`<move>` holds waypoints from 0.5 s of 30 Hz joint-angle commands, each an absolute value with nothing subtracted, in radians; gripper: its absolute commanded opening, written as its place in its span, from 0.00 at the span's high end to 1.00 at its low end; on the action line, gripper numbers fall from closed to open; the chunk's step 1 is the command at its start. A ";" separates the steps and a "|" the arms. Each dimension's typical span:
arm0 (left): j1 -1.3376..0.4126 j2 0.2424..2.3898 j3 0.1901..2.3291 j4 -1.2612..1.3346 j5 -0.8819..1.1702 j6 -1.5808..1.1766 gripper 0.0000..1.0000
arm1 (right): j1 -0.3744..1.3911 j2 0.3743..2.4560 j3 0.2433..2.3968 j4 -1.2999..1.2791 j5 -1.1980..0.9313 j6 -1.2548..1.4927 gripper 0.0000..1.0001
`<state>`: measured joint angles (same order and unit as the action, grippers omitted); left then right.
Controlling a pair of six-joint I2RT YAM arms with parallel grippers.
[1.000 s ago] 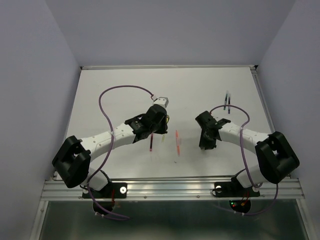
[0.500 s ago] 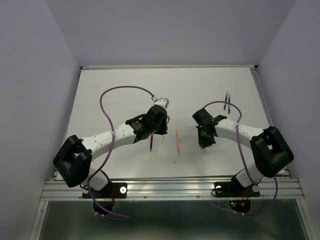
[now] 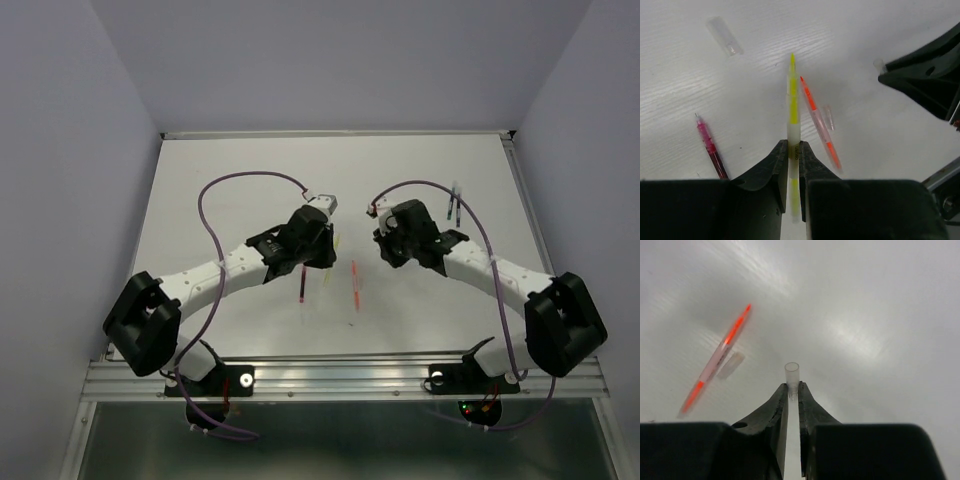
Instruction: Insert the pens into the pen caps
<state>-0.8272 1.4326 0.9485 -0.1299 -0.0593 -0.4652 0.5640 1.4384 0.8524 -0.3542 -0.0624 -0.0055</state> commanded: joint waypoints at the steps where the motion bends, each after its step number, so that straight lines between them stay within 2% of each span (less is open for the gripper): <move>1: -0.784 1.365 1.002 -0.126 0.156 -0.428 1.00 | 0.568 1.309 0.868 -0.030 -0.149 -0.570 0.96; 4: -0.752 1.379 1.054 -0.192 0.314 -0.396 1.00 | 0.568 1.235 0.796 0.098 -0.247 -0.874 0.98; 6: -0.736 1.382 1.084 -0.244 0.380 -0.381 1.00 | 0.568 1.224 0.798 0.094 -0.316 -0.965 0.99; 9: -0.726 1.371 1.088 -0.241 0.526 -0.368 1.00 | 0.568 1.247 0.874 -0.103 -0.412 -1.121 0.98; 15: -0.716 1.347 1.059 -0.229 0.687 -0.356 1.00 | 0.568 1.258 0.988 -0.237 -0.439 -1.368 0.96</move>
